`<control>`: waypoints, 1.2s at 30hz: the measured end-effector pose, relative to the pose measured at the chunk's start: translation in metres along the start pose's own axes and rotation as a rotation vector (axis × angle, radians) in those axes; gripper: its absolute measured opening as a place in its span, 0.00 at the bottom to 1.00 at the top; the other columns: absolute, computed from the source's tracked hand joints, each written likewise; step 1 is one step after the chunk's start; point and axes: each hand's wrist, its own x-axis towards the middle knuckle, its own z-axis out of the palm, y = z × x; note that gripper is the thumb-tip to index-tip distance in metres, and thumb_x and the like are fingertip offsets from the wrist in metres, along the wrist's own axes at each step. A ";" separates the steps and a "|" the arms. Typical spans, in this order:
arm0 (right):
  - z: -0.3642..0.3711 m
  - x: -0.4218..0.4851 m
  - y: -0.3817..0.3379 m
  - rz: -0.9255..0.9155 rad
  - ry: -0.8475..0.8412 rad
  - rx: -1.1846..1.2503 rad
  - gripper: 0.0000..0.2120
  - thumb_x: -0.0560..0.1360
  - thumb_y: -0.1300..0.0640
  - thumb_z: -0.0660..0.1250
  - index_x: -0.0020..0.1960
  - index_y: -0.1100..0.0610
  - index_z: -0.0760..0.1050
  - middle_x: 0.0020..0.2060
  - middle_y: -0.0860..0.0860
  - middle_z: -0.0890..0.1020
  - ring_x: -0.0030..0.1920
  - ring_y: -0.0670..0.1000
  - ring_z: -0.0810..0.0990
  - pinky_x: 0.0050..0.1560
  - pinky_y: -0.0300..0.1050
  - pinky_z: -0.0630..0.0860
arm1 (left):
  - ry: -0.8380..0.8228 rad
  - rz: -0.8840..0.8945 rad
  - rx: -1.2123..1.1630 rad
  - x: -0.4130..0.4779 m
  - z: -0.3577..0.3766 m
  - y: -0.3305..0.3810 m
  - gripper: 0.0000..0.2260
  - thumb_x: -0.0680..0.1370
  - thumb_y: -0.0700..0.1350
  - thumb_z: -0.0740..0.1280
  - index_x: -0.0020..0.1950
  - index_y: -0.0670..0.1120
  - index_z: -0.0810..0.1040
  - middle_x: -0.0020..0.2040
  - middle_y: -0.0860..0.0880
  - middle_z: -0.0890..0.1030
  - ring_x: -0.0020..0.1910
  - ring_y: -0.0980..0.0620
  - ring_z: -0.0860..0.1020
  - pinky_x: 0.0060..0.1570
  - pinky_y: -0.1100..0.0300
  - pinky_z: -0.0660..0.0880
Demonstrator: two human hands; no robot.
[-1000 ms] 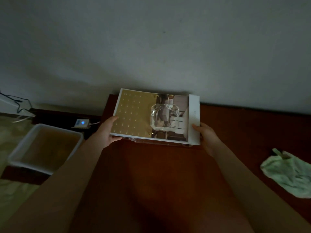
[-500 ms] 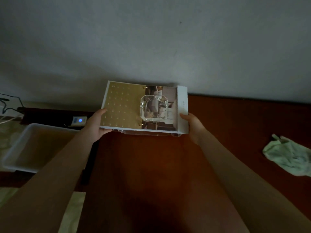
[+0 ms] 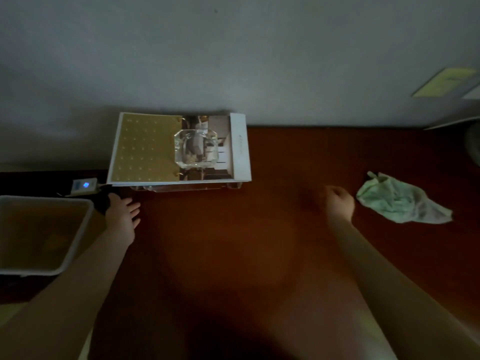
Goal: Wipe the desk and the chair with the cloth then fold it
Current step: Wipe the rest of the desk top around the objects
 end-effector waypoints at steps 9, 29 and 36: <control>-0.140 0.113 0.061 -0.234 -0.066 -0.930 0.29 0.79 0.42 0.53 0.77 0.45 0.48 0.76 0.58 0.49 0.75 0.63 0.44 0.71 0.65 0.45 | 0.209 0.363 0.632 -0.080 0.089 -0.079 0.14 0.80 0.42 0.58 0.64 0.44 0.75 0.61 0.43 0.76 0.55 0.42 0.77 0.52 0.51 0.75; 0.086 0.102 -0.013 -1.434 -0.621 -1.026 0.26 0.78 0.45 0.52 0.71 0.58 0.67 0.67 0.64 0.70 0.65 0.66 0.70 0.65 0.64 0.63 | -0.073 0.337 1.335 -0.130 0.146 -0.121 0.25 0.83 0.49 0.49 0.78 0.45 0.45 0.78 0.43 0.45 0.76 0.43 0.50 0.73 0.50 0.52; 0.138 0.119 -0.083 -1.156 -0.606 -1.087 0.26 0.81 0.42 0.47 0.77 0.48 0.50 0.76 0.57 0.53 0.75 0.60 0.50 0.71 0.62 0.45 | -0.132 0.215 1.374 -0.134 0.146 -0.101 0.26 0.83 0.50 0.50 0.78 0.47 0.43 0.78 0.44 0.41 0.76 0.43 0.50 0.72 0.50 0.54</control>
